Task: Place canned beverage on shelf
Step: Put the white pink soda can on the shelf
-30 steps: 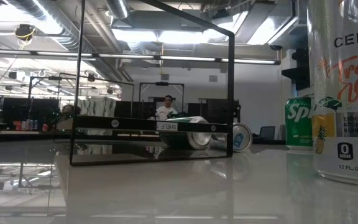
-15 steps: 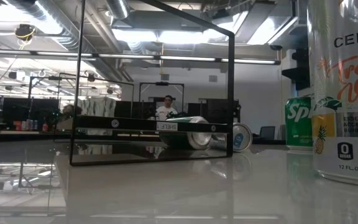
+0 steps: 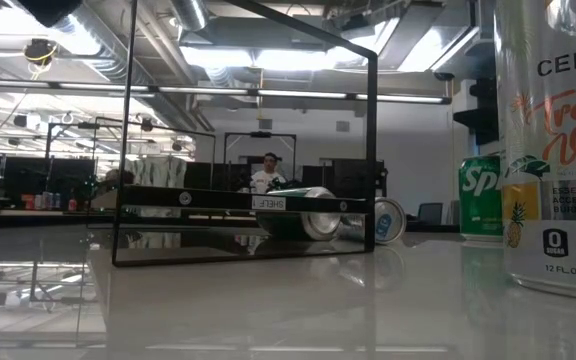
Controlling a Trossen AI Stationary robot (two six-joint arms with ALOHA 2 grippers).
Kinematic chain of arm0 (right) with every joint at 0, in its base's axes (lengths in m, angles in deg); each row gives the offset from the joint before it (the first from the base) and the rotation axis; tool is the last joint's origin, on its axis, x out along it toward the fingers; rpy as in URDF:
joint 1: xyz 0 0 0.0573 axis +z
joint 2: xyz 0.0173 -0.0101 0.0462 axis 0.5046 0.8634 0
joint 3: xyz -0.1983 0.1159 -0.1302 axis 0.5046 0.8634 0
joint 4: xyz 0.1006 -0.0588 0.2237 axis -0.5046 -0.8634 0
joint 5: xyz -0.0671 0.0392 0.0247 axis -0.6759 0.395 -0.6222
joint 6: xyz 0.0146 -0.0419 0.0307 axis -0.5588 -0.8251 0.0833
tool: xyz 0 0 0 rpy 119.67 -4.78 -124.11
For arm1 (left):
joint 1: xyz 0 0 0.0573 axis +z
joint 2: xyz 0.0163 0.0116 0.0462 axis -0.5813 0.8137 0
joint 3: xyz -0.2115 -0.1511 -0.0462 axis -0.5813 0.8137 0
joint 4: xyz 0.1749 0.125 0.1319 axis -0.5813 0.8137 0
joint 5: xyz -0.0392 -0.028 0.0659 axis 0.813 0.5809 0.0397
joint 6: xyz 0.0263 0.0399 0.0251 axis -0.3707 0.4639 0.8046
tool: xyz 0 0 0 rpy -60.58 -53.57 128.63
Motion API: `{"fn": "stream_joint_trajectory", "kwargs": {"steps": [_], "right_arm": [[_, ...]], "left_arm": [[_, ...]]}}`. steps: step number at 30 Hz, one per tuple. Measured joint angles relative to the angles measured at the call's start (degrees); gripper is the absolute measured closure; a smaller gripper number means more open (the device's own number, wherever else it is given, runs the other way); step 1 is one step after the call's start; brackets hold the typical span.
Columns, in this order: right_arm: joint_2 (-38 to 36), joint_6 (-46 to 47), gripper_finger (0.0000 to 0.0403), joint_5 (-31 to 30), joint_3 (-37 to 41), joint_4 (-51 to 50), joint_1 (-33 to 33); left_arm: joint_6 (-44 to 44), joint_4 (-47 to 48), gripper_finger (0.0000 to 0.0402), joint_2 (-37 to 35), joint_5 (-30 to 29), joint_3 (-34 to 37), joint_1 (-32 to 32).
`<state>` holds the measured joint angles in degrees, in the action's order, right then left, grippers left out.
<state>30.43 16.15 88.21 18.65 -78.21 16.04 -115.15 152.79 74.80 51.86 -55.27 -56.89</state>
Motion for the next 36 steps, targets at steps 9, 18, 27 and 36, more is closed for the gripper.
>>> {"fn": "stream_joint_trajectory", "kwargs": {"steps": [9, 18, 27, 36], "right_arm": [[0.0, 0.0, 0.0031, -0.02, 0.0, 0.0, 0.0], [0.0, -0.01, 0.0031, -0.01, 0.01, -0.01, -0.01], [0.0, -0.01, 0.0031, -0.01, 0.02, 0.0, -0.01], [0.0, 0.12, 0.0031, 0.12, 0.03, 0.29, -0.02]], "left_arm": [[2.25, -0.95, 0.0005, 6.3, -1.17, 0.0, -0.22], [2.61, -1.42, 0.0005, 10.09, -2.4, 0.0, -0.22], [3.0, -1.4, 0.0022, 12.92, -2.51, 0.0, -0.22], [2.98, -1.4, 0.0093, 12.98, -2.89, 0.02, -0.22]]}}
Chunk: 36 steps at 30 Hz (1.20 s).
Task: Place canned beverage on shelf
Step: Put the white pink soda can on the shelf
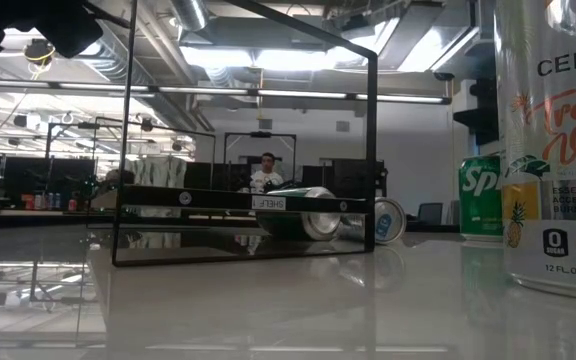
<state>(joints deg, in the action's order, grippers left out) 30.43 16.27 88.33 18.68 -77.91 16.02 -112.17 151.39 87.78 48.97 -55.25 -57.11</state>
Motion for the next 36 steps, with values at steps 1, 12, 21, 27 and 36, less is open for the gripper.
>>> {"fn": "stream_joint_trajectory", "kwargs": {"steps": [1, 12, 21, 27, 36], "right_arm": [[0.0, 0.58, 0.0031, 0.28, 0.05, 0.39, 0.02], [0.0, 12.44, 0.0031, 3.16, 0.08, 8.67, 0.0], [0.0, 14.94, 0.0031, 0.68, 0.08, 8.67, 0.0], [0.0, 14.96, 0.0031, 0.69, 0.08, 8.69, 0.0], [0.0, 14.96, 0.0031, 0.71, 0.06, 8.71, 0.0]], "left_arm": [[0.0, 0.01, 0.0103, 0.0, -0.01, 0.0, 0.0], [-0.17, 0.04, 0.0166, -0.07, 0.07, -0.02, 0.07], [-1.66, -0.09, 0.016, -2.1, 4.4, 0.09, 2.52], [-5.56, 0.01, 0.0159, -5.8, 6.07, 0.04, 6.52], [-9.76, 2.36, 0.016, -8.4, 5.59, -7.38, 13.12]]}}
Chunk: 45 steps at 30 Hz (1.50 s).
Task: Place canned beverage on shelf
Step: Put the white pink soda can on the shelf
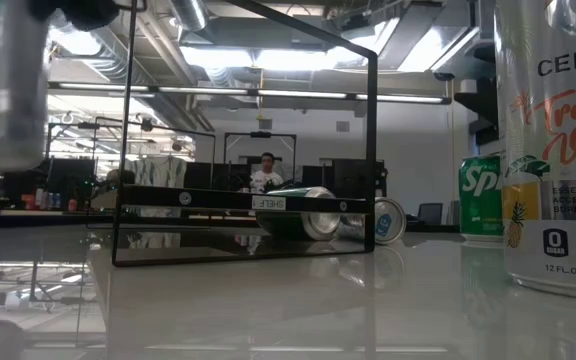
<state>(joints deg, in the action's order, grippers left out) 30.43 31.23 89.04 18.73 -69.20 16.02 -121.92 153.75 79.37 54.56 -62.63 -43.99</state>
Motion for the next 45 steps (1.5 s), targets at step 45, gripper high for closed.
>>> {"fn": "stream_joint_trajectory", "kwargs": {"steps": [45], "right_arm": [[0.0, -0.02, 0.0031, 0.0, -0.07, -0.16, 0.0]], "left_arm": [[-35.88, -8.4, 0.0157, 0.4, -6.67, 12.15, 10.44]]}}
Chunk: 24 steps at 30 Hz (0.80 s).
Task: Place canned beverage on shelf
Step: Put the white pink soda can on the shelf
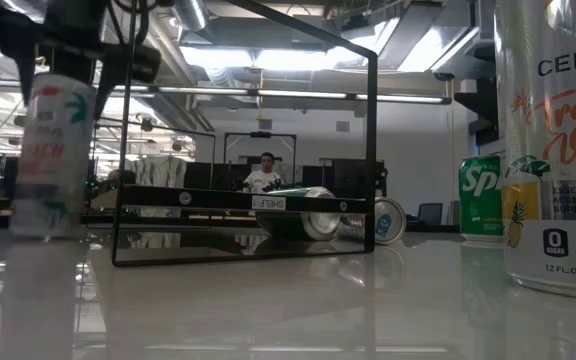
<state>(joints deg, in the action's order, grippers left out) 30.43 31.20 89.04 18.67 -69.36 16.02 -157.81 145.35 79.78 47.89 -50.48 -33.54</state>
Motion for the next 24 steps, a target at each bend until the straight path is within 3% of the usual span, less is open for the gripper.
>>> {"fn": "stream_joint_trajectory", "kwargs": {"steps": [5, 24], "right_arm": [[0.0, 0.0, 0.0031, 0.0, 0.0, -0.06, 0.0], [-0.01, -0.02, 0.0031, 0.0, -0.01, -0.01, 0.02]], "left_arm": [[0.02, -4.16, 0.0156, -0.34, 0.97, 2.68, -0.02], [0.63, -3.61, 0.0109, 0.04, 1.93, 3.24, -0.07]]}}
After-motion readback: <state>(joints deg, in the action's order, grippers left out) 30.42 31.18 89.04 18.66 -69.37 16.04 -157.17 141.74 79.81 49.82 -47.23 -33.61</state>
